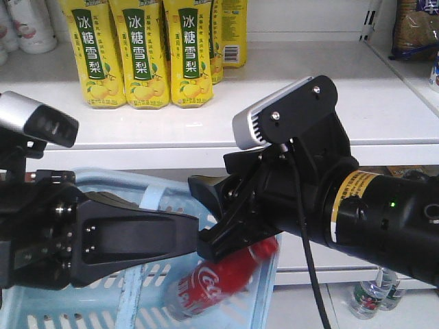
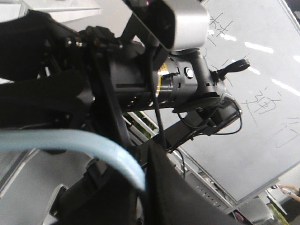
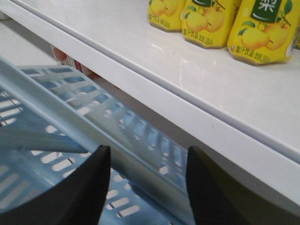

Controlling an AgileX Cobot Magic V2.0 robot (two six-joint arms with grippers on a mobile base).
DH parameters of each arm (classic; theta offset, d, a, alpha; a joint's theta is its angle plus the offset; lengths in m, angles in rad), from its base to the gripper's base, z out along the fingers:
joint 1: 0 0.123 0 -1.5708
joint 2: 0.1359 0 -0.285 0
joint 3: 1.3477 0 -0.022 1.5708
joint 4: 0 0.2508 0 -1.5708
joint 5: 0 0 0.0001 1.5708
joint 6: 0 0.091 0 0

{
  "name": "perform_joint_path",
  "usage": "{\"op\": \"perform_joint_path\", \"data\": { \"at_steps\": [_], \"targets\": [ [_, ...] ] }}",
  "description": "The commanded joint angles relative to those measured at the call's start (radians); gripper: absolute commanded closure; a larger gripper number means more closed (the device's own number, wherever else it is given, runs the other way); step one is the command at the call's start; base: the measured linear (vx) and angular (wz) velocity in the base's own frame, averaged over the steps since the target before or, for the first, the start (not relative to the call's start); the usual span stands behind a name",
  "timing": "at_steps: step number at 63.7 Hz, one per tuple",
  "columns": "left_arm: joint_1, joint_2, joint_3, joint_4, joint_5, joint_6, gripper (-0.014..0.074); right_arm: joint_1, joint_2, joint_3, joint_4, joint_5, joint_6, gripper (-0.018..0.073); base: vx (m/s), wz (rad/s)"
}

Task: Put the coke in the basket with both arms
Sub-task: 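Open the right gripper to drop the bottle into the basket, withdraw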

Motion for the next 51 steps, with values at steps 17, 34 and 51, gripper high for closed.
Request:
{"op": "perform_joint_path", "data": {
  "at_steps": [17,34,51],
  "targets": [
    [-0.002,-0.024,-0.033,-0.111,-0.031,0.006,0.0602,-0.001,-0.042,-0.040,-0.075,-0.009,-0.002,0.0118,0.00,0.00],
    [-0.002,-0.024,-0.033,-0.111,-0.031,0.006,0.0602,-0.001,-0.212,-0.040,-0.220,0.340,0.076,0.0260,0.00,0.00],
    [-0.002,-0.024,-0.033,-0.111,-0.031,0.006,0.0602,-0.001,-0.435,0.058,-0.269,0.555,0.075,0.0570,0.00,0.00]
  ]
}}
